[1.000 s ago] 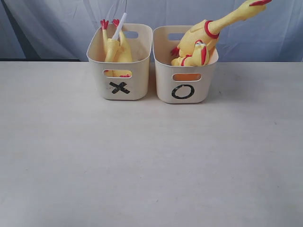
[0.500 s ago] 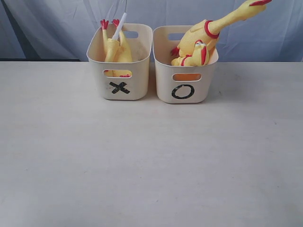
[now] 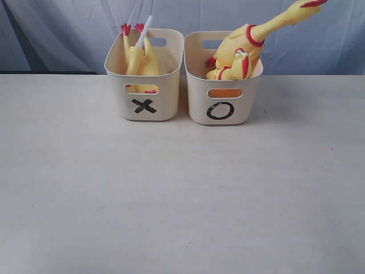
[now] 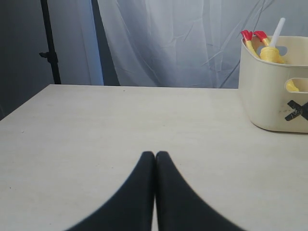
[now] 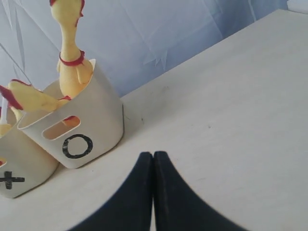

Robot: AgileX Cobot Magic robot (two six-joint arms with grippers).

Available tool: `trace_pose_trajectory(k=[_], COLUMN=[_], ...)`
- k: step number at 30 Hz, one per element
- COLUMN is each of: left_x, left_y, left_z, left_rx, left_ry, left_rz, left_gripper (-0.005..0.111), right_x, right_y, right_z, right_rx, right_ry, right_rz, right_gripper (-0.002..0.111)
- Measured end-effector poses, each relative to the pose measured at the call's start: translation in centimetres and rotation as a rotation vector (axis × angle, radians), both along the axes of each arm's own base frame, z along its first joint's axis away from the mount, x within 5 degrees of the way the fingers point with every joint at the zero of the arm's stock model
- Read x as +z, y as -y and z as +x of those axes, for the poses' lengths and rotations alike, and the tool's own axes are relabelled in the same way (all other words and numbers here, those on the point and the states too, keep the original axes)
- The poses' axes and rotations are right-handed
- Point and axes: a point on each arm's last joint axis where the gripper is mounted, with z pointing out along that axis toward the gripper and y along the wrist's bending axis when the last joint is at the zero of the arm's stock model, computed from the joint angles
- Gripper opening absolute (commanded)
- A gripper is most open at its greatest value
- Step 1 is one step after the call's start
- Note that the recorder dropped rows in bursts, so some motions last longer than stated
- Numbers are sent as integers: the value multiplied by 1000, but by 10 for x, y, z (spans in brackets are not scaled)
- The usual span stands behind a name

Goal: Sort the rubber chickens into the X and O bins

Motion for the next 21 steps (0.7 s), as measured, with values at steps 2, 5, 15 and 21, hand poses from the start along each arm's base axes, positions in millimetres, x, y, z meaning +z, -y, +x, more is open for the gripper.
trace_pose_trajectory(k=[2, 5, 15, 21], left_x=[0, 0, 0, 0], left_y=[0, 0, 0, 0], left_z=[0, 0, 0, 0], left_rx=[0, 0, 0, 0], left_ry=[2, 2, 2, 2], left_rz=[0, 0, 0, 0], left_gripper=[0, 0, 0, 0], right_x=[0, 0, 0, 0], right_y=[0, -1, -1, -1], right_z=[0, 0, 0, 0], right_rx=[2, 21, 113, 122], right_ry=[0, -1, -7, -12], right_rz=[8, -67, -501, -540], right_gripper=[-1, -1, -1, -1])
